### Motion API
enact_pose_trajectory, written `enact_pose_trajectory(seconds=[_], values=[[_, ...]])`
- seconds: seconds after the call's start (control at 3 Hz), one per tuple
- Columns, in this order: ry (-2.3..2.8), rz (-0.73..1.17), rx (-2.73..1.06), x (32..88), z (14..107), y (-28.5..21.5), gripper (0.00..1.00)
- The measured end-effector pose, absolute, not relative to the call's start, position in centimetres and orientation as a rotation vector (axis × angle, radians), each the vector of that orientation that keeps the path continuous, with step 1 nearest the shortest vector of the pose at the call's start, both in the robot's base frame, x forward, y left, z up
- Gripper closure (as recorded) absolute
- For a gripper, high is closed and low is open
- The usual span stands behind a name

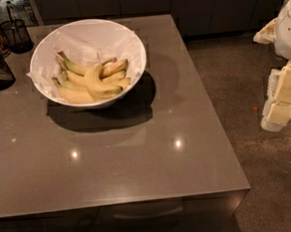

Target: Pick banana from white bowl

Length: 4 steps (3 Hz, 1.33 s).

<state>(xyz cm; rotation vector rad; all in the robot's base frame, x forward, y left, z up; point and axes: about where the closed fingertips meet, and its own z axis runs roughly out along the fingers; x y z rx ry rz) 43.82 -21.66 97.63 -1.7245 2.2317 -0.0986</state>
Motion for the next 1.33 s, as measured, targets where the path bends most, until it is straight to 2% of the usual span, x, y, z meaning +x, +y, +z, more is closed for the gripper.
enact_pose_trajectory(seconds=[0.67, 1.33], values=[[2.247, -0.124, -1.717, 44.1, 97.7, -20.8, 0.0], [2.362, -0.154, -1.804, 46.3, 94.8, -15.7, 0.0]])
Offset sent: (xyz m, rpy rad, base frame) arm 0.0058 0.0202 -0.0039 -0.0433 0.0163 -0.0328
